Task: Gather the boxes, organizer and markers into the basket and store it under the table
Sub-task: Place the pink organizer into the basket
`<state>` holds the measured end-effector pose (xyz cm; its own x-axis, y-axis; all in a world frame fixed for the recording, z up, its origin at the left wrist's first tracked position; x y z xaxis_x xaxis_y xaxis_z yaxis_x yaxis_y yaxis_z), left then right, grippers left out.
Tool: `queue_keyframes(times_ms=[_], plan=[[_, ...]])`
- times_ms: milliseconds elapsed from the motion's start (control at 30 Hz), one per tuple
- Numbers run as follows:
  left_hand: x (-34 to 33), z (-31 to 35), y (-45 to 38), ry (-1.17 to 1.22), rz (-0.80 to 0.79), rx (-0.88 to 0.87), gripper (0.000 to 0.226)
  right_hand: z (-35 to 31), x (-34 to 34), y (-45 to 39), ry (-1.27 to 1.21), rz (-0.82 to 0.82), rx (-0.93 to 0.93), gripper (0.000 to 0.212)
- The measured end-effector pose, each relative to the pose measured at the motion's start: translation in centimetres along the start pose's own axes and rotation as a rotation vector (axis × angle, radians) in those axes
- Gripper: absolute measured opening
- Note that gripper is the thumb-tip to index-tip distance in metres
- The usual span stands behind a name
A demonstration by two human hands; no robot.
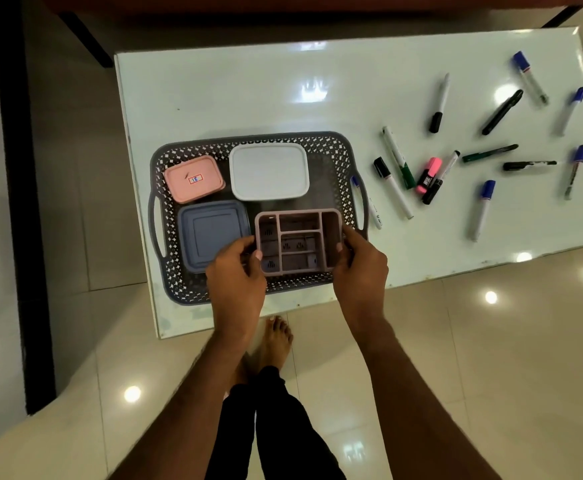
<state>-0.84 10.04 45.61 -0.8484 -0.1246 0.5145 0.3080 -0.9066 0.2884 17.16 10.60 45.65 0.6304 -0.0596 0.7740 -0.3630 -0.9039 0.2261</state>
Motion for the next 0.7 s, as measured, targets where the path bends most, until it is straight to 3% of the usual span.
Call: queue_keyframes(times_ms=[333,467,600,700], plan=[[-0.6,-0.1,-0.3,-0.016,0.043,-0.023,0.027,-0.1,-0.2,-0.6,-0.015,0.039,0.073,0.032],[-1.4,0.0,-0.2,-0.049,0.09,0.016,0.024,0.3,0.3,-1.3,0.05,-0.036,0.079,0.037],[-2.3,0.7,-0.1,-0.07,0.15,0.08,0.024,0.6,1.6,-1.8,0.029,-0.151,0.113,0.031],[-3.1,1.9,0.2,-0.069,0.264,0.142,0.025,1.0,3.0,-2.9,0.026,-0.149,0.169,0.023]])
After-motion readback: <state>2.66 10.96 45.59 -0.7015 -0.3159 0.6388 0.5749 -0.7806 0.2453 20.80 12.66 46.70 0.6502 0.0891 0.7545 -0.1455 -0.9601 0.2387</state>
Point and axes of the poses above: each hand's wrist, its own y-axis away from the middle knuckle, its own x-axis out of the back of the hand, z = x × y, the point moved 2 cm from there along -y, towards the middle knuckle, and after that the axes turned 2 degrees about y, right-handed, at the moved point
